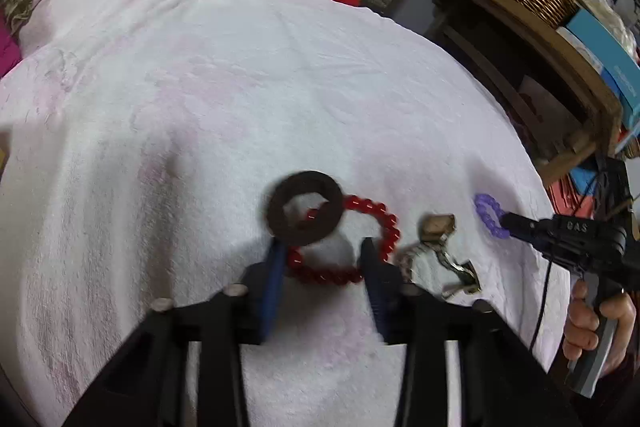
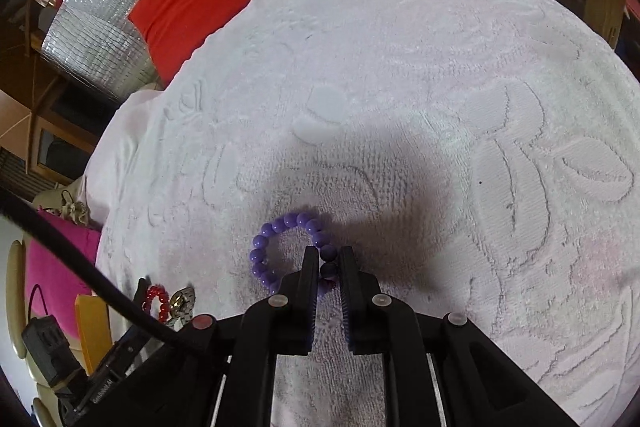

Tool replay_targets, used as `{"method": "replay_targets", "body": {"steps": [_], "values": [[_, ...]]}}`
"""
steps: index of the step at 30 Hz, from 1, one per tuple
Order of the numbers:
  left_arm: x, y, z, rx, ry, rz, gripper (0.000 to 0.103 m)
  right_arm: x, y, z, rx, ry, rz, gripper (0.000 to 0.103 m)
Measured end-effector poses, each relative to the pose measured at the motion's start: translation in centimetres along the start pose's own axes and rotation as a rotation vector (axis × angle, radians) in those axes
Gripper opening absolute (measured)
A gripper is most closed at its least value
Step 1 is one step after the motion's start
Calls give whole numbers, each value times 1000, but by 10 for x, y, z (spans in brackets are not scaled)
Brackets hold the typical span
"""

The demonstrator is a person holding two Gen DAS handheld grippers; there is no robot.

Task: Organize jewelry
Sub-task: 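Grasp the red bead bracelet with the left gripper while the right holds the purple bracelet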

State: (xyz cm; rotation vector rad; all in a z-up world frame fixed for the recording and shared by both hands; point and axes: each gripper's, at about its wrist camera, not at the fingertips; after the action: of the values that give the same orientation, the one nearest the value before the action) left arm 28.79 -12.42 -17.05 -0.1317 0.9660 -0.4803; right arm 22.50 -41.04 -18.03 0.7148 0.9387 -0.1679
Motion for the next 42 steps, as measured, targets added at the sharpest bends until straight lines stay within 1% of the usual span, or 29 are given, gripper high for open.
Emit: {"method": "replay_targets", "body": {"steps": [1,2,4,11,14,18,22,29,34,37,42], "values": [[2,2,1,0,0,12,17,0,-1,0,-3,-2,-1,13],[4,4,3,-4,2,22,11,1,-1,0,-6,-4,-2,13],[6,8,6,-22,2,14,9,3,1,-1,-19,-13,-5,13],[0,6,5,-10,-4,39,9,2,11,-3,-85,-45,-46,10],[-10,10,3,-18,-8,34,9,-2,15,-3,-89,-51,-21,10],[-30,16,2,-19,-43,28,9,-15,26,-5,-113,-88,14,10],[-48,25,2,-27,-79,22,9,-32,36,-8,-129,-137,72,10],[-77,40,-4,-27,-133,45,9,-57,52,-18,-164,-210,150,10],[-94,44,-4,-31,-167,51,9,-66,62,-21,-174,-226,200,10],[-108,45,-7,-26,-198,57,9,-68,66,-24,-180,-230,210,10],[-125,44,-12,-12,-228,60,9,-71,71,-31,-194,-230,220,10]]}}
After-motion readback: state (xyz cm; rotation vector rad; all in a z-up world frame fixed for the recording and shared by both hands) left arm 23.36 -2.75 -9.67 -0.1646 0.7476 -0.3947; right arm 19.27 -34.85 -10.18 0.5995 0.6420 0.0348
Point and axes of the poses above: each gripper's, at about its wrist camera, not at the fingertips, and x roughly the way its jaws point, y to its left, z to its top, and after that the axes turned 3 degrees about -y, right-handed
